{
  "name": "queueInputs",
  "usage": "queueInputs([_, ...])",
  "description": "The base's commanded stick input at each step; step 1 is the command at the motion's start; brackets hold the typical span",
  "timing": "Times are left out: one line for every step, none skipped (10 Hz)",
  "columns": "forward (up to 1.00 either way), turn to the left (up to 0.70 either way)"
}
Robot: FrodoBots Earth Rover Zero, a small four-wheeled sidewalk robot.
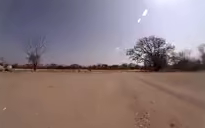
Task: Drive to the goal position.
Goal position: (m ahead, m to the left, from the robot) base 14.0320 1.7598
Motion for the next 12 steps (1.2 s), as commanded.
queueInputs([1.0, 0.0])
queueInputs([1.0, 0.0])
queueInputs([1.0, 0.0])
queueInputs([1.0, 0.0])
queueInputs([1.0, 0.0])
queueInputs([1.0, 0.0])
queueInputs([1.0, 0.0])
queueInputs([1.0, 0.0])
queueInputs([1.0, 0.0])
queueInputs([1.0, 0.0])
queueInputs([1.0, 0.0])
queueInputs([1.0, 0.0])
